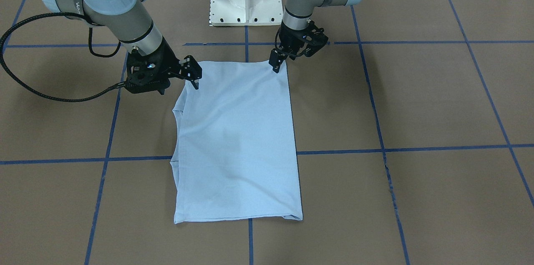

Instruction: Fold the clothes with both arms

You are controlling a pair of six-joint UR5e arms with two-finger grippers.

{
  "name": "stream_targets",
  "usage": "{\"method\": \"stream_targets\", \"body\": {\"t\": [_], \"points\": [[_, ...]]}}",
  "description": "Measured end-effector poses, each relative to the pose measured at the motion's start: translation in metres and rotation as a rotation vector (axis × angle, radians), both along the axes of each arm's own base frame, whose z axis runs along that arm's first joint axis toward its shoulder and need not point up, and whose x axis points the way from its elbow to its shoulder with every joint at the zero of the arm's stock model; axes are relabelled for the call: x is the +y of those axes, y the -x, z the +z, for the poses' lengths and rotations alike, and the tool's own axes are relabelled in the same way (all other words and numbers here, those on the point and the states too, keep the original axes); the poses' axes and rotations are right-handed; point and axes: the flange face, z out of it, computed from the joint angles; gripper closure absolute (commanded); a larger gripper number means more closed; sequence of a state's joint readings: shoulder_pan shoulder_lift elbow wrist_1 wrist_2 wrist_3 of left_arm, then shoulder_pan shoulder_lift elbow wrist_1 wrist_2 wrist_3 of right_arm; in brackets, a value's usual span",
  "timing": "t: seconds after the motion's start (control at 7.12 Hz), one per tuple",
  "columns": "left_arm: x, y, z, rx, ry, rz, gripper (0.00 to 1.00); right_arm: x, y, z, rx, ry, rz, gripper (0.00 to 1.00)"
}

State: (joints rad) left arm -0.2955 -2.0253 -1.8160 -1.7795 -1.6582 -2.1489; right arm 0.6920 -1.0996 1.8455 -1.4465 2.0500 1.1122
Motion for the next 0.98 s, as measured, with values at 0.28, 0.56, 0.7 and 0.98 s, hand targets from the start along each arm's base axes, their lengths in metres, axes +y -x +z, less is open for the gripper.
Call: {"method": "stream_targets", "body": {"t": [0.28, 0.56, 0.7, 0.98], "points": [[0.0009, -0.0013, -0.0005, -0.003, 0.001, 0.003, 0.15, -0.0003, 0.0003, 0.0015, 0.003, 0.001, 0.001, 0.0], [0.0037, -0.0039, -0.0023, -0.01, 0.004, 0.008, 0.19, -0.0004, 0.0002, 0.0042, 0.007, 0.003, 0.002, 0.0], [0.0046, -0.0046, -0.0024, -0.011, 0.005, 0.01, 0.26, -0.0001, 0.0004, 0.006, 0.01, 0.005, 0.002, 0.0], [0.0053, -0.0054, -0.0036, -0.009, 0.006, 0.011, 0.45, -0.0001, 0.0002, 0.007, 0.011, 0.006, 0.002, 0.0]]}}
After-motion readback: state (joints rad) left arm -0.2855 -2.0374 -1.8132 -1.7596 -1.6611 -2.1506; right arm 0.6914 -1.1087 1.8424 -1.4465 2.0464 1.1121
